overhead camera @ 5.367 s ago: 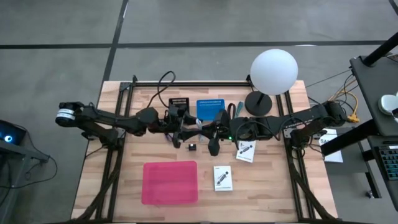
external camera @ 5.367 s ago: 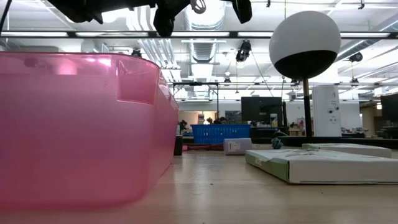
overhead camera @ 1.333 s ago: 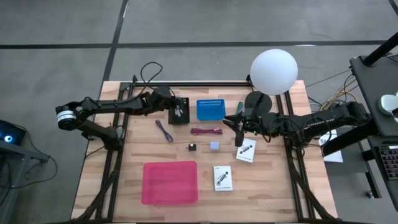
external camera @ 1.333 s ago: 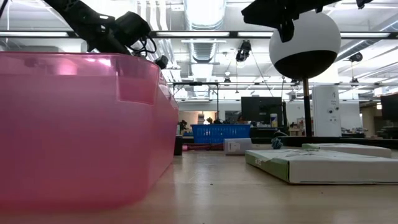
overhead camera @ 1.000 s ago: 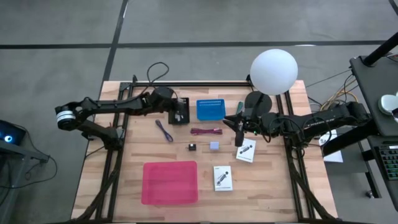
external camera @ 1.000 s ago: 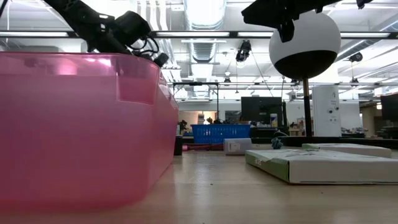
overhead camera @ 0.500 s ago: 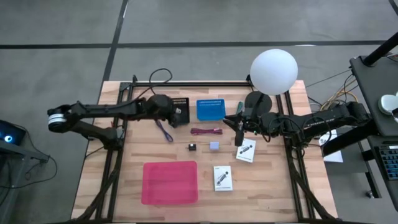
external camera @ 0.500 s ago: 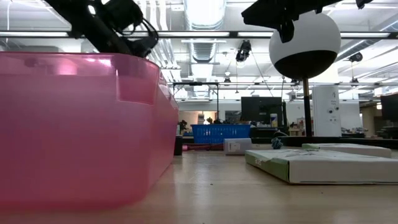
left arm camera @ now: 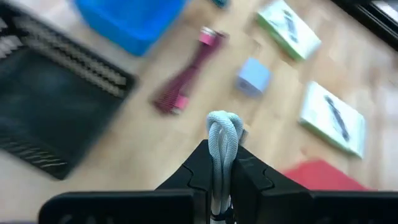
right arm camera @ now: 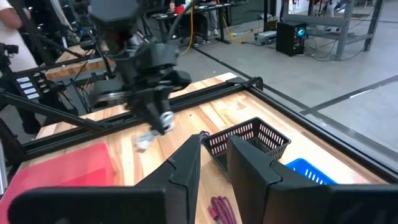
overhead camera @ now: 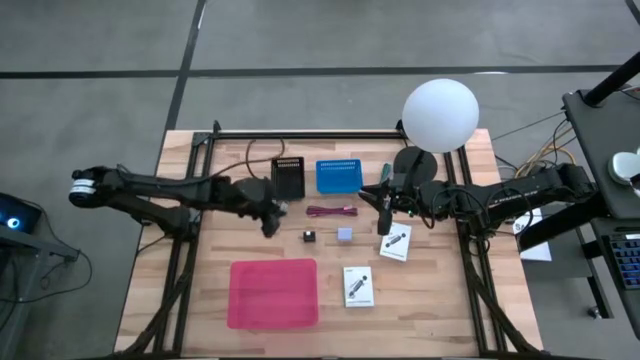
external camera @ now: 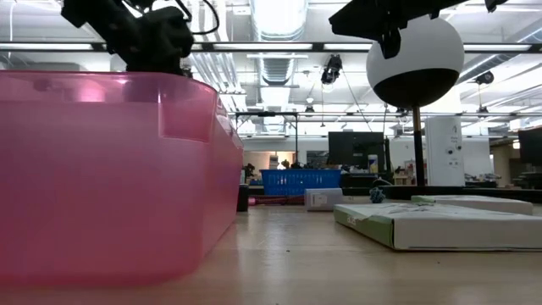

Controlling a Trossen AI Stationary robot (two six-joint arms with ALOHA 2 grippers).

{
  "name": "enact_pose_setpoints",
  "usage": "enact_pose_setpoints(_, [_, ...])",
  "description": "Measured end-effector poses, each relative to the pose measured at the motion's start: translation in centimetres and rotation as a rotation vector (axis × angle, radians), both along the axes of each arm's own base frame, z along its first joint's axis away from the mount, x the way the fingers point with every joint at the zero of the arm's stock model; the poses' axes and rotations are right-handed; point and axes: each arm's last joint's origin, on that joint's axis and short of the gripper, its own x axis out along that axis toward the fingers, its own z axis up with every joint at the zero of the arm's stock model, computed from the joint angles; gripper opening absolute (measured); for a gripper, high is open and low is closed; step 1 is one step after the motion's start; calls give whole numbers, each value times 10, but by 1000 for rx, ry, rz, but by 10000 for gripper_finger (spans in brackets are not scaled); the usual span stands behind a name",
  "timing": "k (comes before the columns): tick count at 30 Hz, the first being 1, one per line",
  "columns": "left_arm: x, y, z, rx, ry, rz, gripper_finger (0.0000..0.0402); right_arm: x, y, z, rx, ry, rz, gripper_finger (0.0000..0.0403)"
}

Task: Pick and place items into bin
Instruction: Put the white charger cable into the pink bin

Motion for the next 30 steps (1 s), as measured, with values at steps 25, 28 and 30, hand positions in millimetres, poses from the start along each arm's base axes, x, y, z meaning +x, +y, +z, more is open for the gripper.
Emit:
enact_pose_setpoints(25, [-1, -72, -12, -141, 99, -299, 14, 0, 0, -1, -1, 6, 0, 61])
enact_pose_setpoints(28, [2, -77, -18, -152, 130, -327, 14, 0, 0, -1, -1, 6, 1, 59])
enact_pose_setpoints(30, [3, -80, -21, -152, 147, -341, 14, 0, 0, -1, -1, 6, 1, 59])
